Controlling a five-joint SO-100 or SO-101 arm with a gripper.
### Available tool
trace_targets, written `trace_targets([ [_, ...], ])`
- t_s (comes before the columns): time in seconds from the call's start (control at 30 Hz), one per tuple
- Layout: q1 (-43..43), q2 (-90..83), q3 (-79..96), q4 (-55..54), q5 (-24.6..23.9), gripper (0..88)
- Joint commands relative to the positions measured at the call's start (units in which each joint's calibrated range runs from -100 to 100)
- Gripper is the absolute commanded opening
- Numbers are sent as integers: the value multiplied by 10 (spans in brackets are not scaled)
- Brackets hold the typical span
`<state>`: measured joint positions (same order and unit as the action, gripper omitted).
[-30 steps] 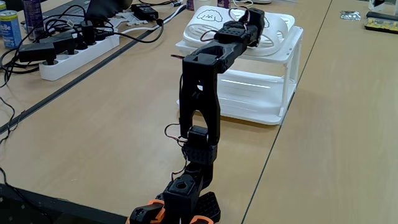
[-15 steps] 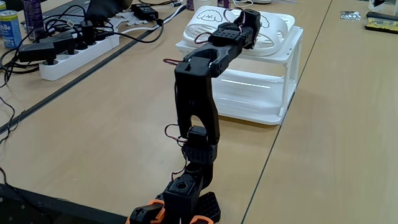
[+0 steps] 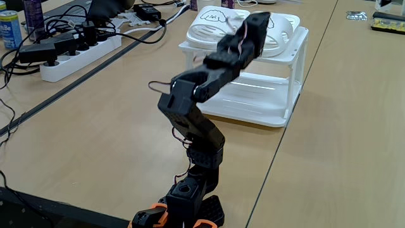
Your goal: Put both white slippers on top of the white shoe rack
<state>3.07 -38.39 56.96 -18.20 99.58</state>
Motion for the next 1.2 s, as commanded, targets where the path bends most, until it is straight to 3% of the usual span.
trace_targets([
  [0.0, 6, -59, 134, -246, 4, 7],
  [0.1, 1, -91, 213, -356, 4, 7],
  [0.23, 1, -183, 297, -419, 4, 7],
  [0.4, 5, -382, 430, -457, 4, 7],
  [0.63, 0, -594, 429, -449, 4, 7],
  [0.7, -1, -615, 429, -463, 4, 7],
  [1.03, -3, -606, 428, -808, 4, 7],
  [1.17, -19, -607, 428, -815, 4, 7],
])
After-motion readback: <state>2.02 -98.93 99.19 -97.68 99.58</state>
